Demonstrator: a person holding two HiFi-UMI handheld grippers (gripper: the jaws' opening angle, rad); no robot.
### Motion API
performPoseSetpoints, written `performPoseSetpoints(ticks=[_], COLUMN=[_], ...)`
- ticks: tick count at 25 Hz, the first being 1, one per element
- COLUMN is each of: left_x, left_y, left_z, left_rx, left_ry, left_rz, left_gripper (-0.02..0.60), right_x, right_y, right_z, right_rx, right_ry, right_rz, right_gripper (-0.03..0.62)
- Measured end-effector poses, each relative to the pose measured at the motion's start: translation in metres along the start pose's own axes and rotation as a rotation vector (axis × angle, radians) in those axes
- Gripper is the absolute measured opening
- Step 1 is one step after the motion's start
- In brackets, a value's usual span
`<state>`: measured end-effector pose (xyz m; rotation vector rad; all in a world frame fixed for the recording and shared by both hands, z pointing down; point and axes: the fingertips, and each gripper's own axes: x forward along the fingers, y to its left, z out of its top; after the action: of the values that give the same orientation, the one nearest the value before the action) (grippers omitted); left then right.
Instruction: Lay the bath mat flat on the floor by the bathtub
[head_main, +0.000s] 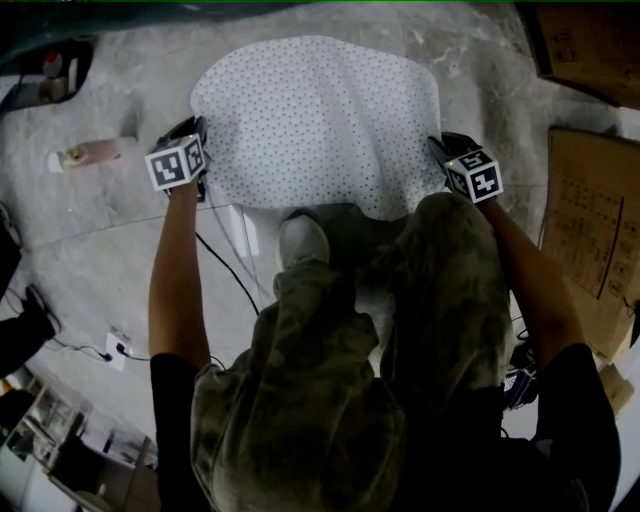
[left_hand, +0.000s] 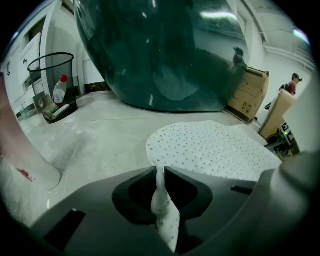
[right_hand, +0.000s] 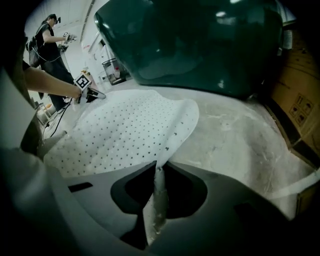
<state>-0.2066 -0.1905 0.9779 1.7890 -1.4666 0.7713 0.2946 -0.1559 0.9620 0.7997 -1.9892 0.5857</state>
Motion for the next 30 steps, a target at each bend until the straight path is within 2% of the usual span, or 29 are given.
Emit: performPoseSetpoints(ticks=[6, 10, 14, 17, 21, 30], left_x=[-0.011, -0.012, -0.011, -0.008, -0.007, -0.001], left_y=[-0.001, 0.004, 0.008, 0.010, 0.013, 0.019], left_z=[0.013, 0.016, 0.019, 0.022, 0.023, 0.037], left_rx=[0.009, 0.019, -0.041, -0.040, -0.126, -0.117], left_ry=[-0.072, -0.072, -0.106, -0.111, -0.135, -0.148], left_rz=[0.049, 0.076, 0.074, 0.082, 0.063, 0.083], left_gripper=[0.065, 0.064, 0.064, 0.064, 0.058, 0.060], right_x=[-0.011, -0.019, -0.018, -0.010, -0.002, 0.005], right_y=[-0.047, -0.086, -0.098, -0.103, -0.105, -0.116], right_z=[0.023, 0.042, 0.055, 0.056, 0.052, 0.069], right_rx=[0.142, 0.201, 0.210, 0.198, 0.218, 0.261], right_ry=[-0.065, -0.080, -0.075, -0.041, -0.026, -0.039], right_rz=[-0.107, -0.187, -0.188, -0.208, -0.224, -0.236], right_gripper=[0.049, 0.049, 0.051, 0.051, 0.049, 0.051])
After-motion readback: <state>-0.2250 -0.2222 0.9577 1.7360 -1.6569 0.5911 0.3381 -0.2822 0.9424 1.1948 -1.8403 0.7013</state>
